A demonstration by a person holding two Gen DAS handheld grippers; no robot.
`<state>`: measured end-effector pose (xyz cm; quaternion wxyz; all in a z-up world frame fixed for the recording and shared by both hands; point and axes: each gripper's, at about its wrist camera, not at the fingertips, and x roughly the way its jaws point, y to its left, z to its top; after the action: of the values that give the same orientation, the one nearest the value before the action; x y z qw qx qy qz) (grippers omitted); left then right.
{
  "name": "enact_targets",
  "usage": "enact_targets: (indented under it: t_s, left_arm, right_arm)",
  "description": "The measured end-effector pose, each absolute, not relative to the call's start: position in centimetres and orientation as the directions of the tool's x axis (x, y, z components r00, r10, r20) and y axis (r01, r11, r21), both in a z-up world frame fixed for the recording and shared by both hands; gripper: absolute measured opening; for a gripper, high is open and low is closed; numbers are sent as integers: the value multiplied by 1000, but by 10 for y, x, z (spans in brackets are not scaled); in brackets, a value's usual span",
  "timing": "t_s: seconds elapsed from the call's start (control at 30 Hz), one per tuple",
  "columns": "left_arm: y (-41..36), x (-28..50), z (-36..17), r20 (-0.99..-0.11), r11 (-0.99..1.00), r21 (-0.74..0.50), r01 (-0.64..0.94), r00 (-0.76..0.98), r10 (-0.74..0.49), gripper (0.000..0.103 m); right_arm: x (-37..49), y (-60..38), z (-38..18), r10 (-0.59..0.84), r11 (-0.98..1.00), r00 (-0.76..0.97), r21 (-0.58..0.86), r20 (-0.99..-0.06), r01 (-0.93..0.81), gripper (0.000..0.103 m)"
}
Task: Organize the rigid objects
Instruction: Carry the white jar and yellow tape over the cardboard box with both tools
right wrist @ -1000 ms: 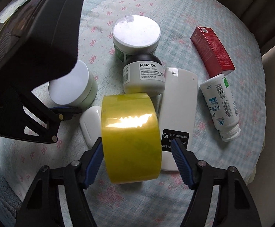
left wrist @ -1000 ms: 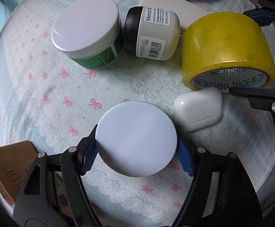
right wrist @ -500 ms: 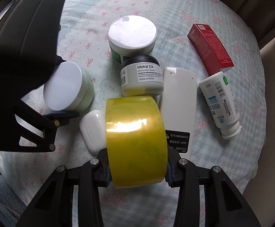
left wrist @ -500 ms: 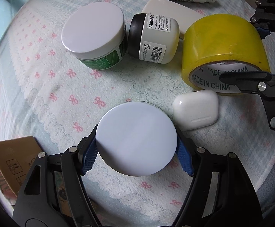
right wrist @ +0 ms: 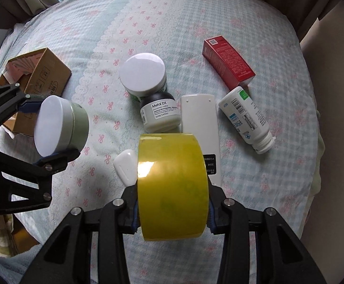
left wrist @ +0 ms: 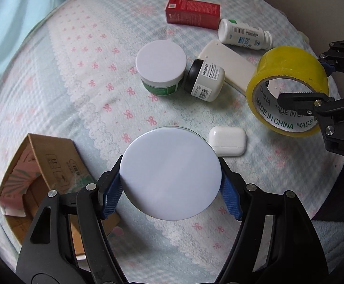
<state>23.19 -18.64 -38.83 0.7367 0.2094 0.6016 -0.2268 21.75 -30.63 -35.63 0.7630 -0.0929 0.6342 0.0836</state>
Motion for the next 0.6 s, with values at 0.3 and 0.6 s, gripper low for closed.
enact_targets:
  t_s: [0.3,0.6]
  left_arm:
    - [-138,214,-306,-953,903,36,428,286,-98,69]
    - [-46,201,-271,-932,945,-53,324,324,-163,69]
  right_arm:
    - [207,-283,-284,16,960,245,-54,-969,-274,38]
    - [201,-229,-232,53,972,282,-15,-958,-232,38]
